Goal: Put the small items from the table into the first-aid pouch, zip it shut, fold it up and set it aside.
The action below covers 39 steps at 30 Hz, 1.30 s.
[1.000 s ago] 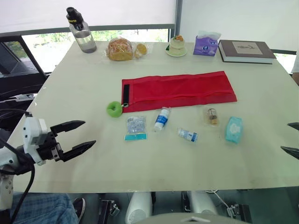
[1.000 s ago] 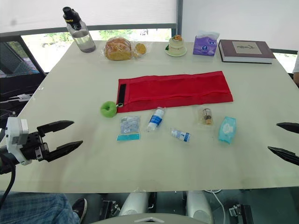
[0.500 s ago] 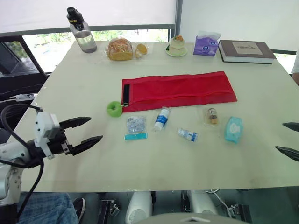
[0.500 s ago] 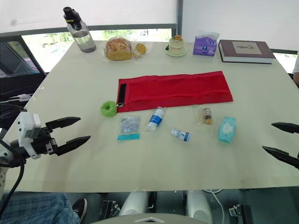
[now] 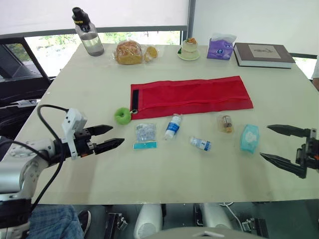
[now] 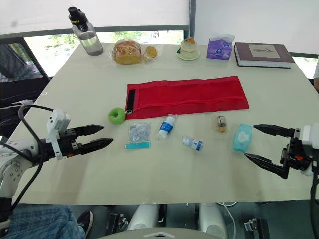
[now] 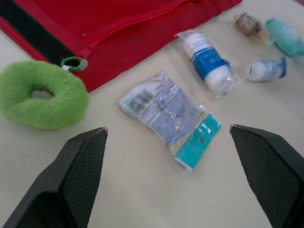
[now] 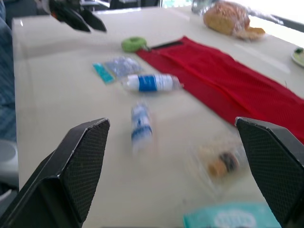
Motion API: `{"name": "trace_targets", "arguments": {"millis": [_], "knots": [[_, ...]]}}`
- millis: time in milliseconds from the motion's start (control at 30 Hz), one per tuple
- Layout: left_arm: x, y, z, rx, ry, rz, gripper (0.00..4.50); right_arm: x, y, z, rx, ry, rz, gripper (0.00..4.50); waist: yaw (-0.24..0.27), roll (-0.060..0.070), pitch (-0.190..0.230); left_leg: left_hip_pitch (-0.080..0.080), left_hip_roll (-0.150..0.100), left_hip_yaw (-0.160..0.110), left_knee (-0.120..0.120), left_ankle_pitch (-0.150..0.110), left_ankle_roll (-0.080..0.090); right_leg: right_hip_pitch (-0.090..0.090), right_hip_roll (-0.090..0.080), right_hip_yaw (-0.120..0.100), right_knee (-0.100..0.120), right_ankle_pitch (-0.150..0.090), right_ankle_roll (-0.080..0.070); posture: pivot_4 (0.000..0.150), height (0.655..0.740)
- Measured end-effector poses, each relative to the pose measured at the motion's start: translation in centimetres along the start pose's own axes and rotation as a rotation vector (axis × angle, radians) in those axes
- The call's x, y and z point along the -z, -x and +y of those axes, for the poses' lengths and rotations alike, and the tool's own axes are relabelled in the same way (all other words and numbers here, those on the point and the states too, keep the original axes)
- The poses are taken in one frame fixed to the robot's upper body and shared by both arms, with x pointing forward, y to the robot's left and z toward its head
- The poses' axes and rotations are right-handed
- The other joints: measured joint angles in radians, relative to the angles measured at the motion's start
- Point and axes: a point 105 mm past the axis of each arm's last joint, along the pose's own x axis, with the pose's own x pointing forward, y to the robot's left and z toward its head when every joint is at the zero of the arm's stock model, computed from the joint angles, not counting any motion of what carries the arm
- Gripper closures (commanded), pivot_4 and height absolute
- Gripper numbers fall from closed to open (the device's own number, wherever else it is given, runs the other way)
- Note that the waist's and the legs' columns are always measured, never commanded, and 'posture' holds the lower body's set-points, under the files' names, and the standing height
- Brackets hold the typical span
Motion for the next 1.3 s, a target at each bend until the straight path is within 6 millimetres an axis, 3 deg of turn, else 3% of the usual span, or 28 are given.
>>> {"name": "trace_targets", "arguments": {"millis": [100, 133, 333, 767, 800, 867, 900, 1133, 1300], "knots": [[0.6, -1.2, 0.1, 0.006, 0.095, 0.037, 0.10, -1.1, -1.7, 0.2, -0.012, 0.020, -0.022, 0.00, -0.001, 0.000, 0.000, 0.000, 0.000, 0.000, 0.000, 0.000, 0.000, 0.000, 0.001, 0.000, 0.000, 0.000, 0.000, 0.150, 0.7400], [1.3, -2.0, 0.5, -0.009, 0.164, 0.075, 0.10, -2.3, -3.2, 0.4, -0.017, 0.060, -0.053, 0.00, -0.002, -0.002, 0.001, -0.001, -0.001, 0.000, 0.000, 0.000, 0.000, -0.001, 0.002, 0.000, 0.001, 0.000, 0.000, 0.150, 0.7400], [1.4, -3.0, 1.4, -0.091, 0.240, 0.117, 0.10, -3.4, -5.8, 1.5, -0.044, 0.082, -0.073, 0.00, 0.001, -0.003, 0.001, -0.002, -0.001, 0.000, 0.000, 0.000, 0.000, -0.001, 0.002, 0.000, 0.000, 0.004, 0.000, 0.150, 0.7400], [1.1, -5.8, 0.0, -0.006, 0.538, 0.041, 0.10, -3.9, -8.5, 1.7, -0.050, 0.095, -0.070, 0.00, 0.004, -0.004, 0.000, -0.002, -0.004, -0.001, 0.005, 0.000, 0.000, 0.002, 0.001, 0.000, 0.001, 0.005, 0.001, 0.150, 0.7400], [1.1, -5.9, 0.1, -0.009, 0.557, 0.034, 0.33, -3.9, -8.5, 1.5, -0.042, 0.095, -0.069, 0.00, 0.004, -0.004, 0.000, -0.002, -0.006, -0.001, 0.005, 0.000, 0.000, 0.003, 0.001, -0.001, 0.001, 0.005, 0.001, 0.150, 0.7400], [1.3, -6.1, 0.3, -0.018, 0.573, 0.032, 1.21, -3.9, -8.5, 1.4, -0.038, 0.095, -0.069, 0.00, 0.004, -0.004, 0.000, -0.002, -0.007, -0.002, 0.005, 0.000, 0.000, 0.003, 0.001, -0.001, 0.001, 0.004, -0.002, 0.150, 0.7400], [1.4, -6.1, 0.4, -0.020, 0.577, 0.032, 1.21, -3.9, -8.5, 1.4, -0.037, 0.095, -0.070, 0.00, 0.004, -0.004, 0.000, -0.002, -0.007, -0.003, 0.005, 0.000, 0.000, 0.003, 0.001, -0.001, 0.001, 0.003, -0.002, 0.150, 0.7400], [2.3, -7.3, 0.5, -0.023, 0.623, 0.045, 4.29, -3.5, -8.5, 1.4, -0.023, 0.091, -0.069, 0.00, 0.004, -0.004, 0.000, -0.002, -0.008, -0.006, 0.006, 0.000, 0.000, 0.004, -0.001, 0.000, 0.000, 0.004, -0.002, 0.150, 0.7400], [2.2, -7.8, 0.3, -0.013, 0.626, 0.025, 4.40, -3.4, -8.5, 1.3, -0.010, 0.091, -0.070, 0.00, 0.004, -0.004, 0.000, -0.002, -0.008, -0.008, 0.006, 0.000, 0.000, 0.004, -0.001, -0.001, 0.001, 0.004, -0.002, 0.150, 0.7400]]}}
